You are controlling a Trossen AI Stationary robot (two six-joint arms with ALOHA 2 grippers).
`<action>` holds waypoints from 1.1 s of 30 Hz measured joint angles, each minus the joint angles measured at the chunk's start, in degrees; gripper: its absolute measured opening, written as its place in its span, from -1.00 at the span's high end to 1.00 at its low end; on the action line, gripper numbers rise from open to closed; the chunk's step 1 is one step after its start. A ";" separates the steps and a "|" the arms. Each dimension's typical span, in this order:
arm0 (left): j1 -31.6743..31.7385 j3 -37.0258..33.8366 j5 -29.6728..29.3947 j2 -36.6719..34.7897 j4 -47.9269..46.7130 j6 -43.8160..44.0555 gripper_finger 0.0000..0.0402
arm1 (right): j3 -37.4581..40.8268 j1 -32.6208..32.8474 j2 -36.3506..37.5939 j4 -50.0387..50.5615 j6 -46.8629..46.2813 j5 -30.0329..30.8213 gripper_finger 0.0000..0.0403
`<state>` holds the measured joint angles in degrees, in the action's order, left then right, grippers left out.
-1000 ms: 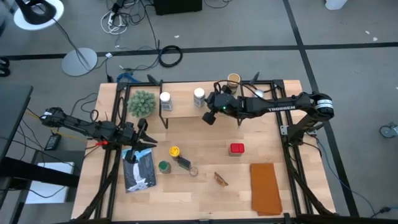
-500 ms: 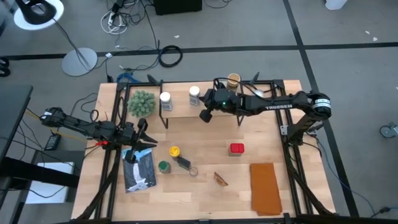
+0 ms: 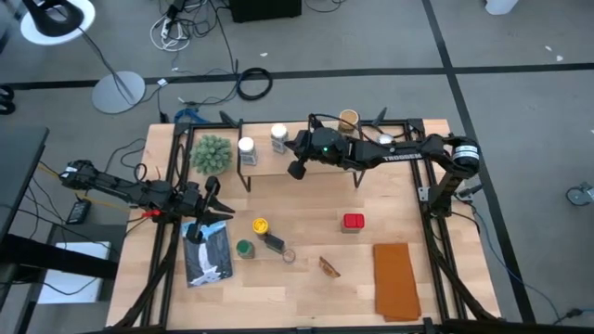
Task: Shelf spices
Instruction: Put the white seasoning bottle on the shelf aligned with the other white seasoning bottle
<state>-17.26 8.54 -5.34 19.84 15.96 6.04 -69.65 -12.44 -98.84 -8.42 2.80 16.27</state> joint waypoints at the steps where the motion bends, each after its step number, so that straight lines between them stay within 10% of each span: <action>1: 0.00 0.00 0.02 0.03 0.07 0.00 0.65 | -0.82 -0.05 -0.50 0.82 0.04 -0.04 1.00; 33: 0.00 0.00 0.04 -0.01 0.17 -1.07 0.65 | -2.61 -3.25 -3.22 -3.78 -1.62 -4.21 1.00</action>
<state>-17.26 8.54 -5.30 19.83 16.13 4.97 -72.26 -15.69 -102.06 -12.20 1.17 12.06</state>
